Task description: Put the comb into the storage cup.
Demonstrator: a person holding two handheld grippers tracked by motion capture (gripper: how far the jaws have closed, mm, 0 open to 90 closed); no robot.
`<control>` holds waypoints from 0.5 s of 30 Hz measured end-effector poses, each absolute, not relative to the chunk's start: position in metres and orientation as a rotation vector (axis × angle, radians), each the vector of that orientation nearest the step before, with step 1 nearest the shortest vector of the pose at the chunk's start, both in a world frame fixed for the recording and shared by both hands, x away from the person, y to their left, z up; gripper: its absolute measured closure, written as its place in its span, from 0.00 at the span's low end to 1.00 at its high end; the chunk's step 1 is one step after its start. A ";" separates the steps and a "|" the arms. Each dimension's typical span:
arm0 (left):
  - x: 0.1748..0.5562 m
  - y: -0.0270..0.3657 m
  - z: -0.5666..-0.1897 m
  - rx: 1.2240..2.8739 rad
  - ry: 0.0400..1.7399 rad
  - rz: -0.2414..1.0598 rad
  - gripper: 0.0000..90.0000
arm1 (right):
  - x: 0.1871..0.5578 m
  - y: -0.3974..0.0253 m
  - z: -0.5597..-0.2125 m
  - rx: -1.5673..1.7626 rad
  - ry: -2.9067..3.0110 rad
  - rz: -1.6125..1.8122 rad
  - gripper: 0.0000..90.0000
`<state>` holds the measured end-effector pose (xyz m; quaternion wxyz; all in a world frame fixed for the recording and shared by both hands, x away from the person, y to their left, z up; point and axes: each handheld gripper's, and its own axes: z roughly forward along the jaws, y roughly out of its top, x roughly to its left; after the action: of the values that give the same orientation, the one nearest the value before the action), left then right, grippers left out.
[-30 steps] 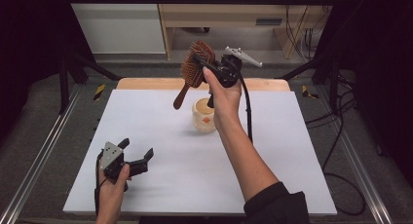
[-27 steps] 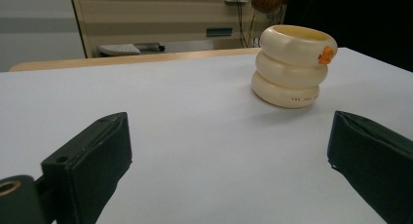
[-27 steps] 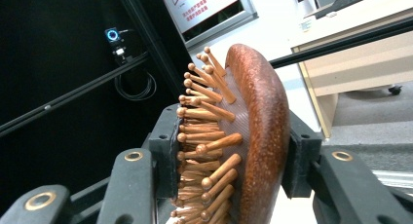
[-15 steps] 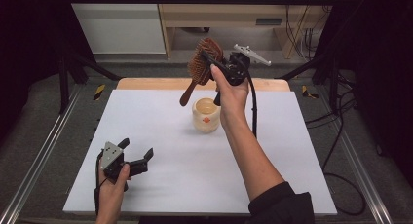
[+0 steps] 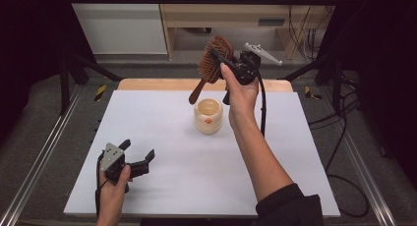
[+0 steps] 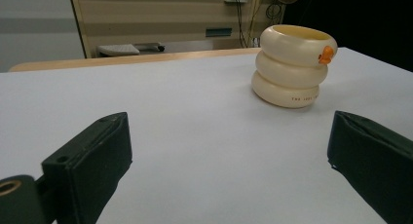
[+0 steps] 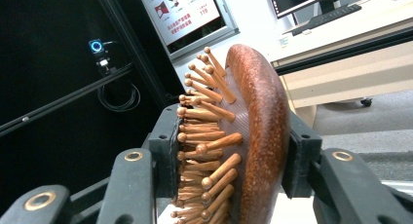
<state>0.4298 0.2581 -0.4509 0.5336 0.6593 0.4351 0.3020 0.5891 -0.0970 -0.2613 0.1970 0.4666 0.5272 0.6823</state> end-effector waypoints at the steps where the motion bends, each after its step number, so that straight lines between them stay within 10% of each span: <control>1: 0.430 0.258 -0.451 1.573 1.037 0.720 0.03 | 0.589 -0.099 -0.261 1.305 1.475 1.908 0.57; 15: 0.430 0.259 -0.451 1.569 1.032 0.721 0.03 | 0.589 -0.107 -0.258 1.289 1.469 1.882 0.57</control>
<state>0.4301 0.2589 -0.4511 0.5352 0.6589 0.4333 0.3028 0.5887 -0.1071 -0.2579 0.2127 0.4644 0.5290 0.6777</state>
